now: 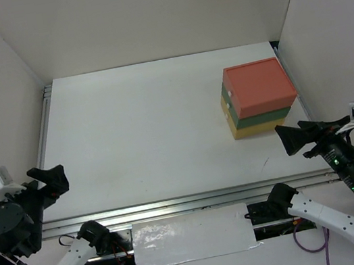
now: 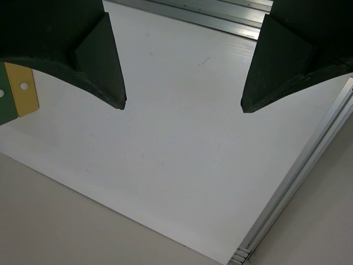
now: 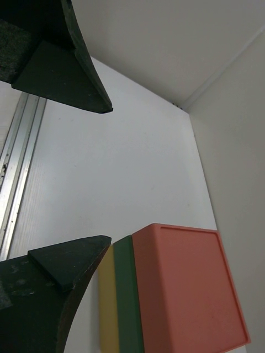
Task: Organize the makeup
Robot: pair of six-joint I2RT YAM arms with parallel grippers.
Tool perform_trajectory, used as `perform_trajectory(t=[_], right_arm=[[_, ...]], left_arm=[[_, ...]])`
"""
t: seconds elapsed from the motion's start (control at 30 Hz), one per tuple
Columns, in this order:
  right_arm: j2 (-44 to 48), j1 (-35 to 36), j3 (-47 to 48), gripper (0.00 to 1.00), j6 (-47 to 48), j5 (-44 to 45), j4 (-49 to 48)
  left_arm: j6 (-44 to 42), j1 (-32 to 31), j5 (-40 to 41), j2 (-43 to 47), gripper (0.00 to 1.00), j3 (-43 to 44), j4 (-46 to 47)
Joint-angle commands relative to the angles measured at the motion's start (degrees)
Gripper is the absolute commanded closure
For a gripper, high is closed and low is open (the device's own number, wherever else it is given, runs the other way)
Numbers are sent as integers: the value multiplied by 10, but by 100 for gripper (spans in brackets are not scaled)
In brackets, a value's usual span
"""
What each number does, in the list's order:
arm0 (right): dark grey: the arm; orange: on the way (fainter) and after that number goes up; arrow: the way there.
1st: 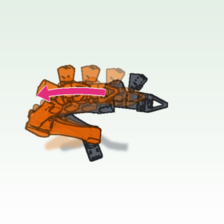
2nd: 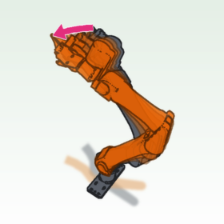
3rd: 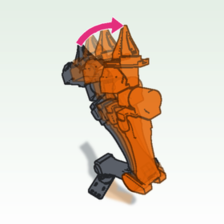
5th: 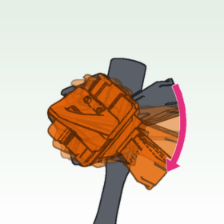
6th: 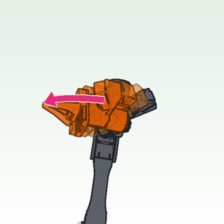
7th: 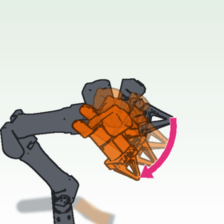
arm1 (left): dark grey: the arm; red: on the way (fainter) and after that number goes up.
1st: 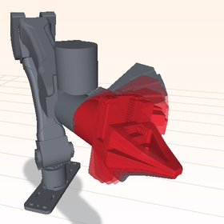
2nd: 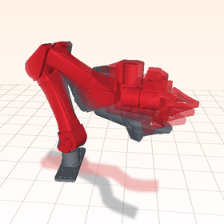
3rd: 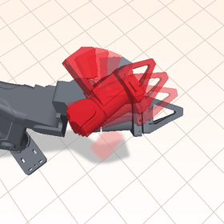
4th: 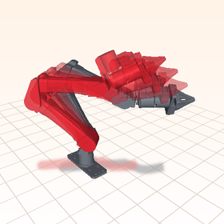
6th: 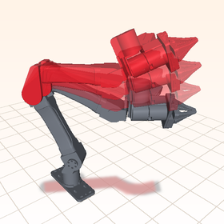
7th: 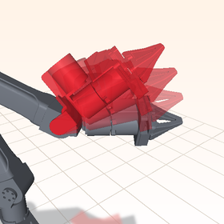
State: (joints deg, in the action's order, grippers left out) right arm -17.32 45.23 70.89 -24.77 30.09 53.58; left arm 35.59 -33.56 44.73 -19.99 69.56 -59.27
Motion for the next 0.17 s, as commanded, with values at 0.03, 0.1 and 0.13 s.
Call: perform_trajectory(t=[0.03, 0.1, 0.13], right_arm=[[-15, 3, 0, 0, 3, 2, 16], [-21, 3, 1, 0, 6, -7, 16], [-23, 3, 3, 0, 7, -13, 17]], left_arm=[[-21, 2, -1, -2, 1, -4, 0], [-22, 1, -2, -3, 1, -7, 3], [-23, 1, -2, -3, 1, -10, 6]])
